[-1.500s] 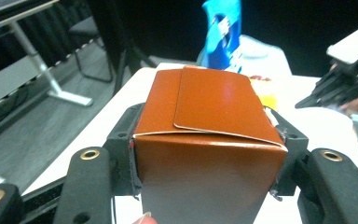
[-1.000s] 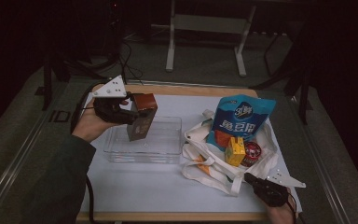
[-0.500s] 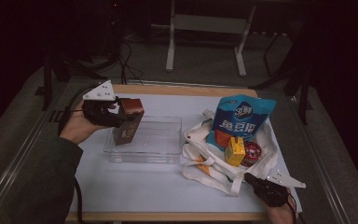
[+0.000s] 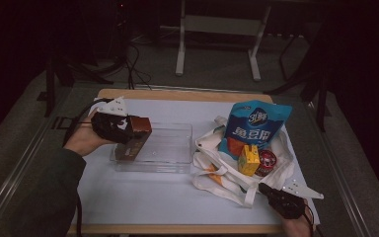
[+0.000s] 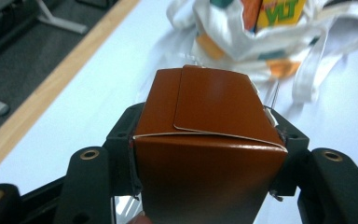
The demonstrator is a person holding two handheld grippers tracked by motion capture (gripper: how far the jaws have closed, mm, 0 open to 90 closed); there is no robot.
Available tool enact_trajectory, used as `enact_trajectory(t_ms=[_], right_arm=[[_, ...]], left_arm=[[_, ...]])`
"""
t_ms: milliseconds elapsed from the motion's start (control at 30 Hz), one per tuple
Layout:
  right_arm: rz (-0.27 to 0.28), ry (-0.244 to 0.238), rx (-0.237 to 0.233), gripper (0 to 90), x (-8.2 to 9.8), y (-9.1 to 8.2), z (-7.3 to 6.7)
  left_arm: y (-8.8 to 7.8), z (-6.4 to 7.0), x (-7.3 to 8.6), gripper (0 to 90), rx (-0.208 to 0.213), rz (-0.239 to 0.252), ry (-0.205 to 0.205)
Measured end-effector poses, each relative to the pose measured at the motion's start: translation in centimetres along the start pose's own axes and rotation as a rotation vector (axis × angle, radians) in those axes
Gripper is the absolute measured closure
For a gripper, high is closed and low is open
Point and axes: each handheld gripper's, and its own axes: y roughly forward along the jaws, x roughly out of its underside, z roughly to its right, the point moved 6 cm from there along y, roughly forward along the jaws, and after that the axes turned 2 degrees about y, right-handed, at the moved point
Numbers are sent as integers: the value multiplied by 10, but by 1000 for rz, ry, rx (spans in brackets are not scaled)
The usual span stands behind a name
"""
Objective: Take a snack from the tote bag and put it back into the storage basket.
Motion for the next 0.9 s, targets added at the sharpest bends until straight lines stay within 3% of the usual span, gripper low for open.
enact_trajectory(t_ms=[267,567,900], right_arm=[[1,2,-1,863,0,0,0],[2,2,-1,862,0,0,0],[2,2,-2,862,0,0,0]], left_arm=[[21,8,3,421,58,-84,45],[45,16,-5,406,89,-83,48],[75,29,-13,394,131,-130,73]])
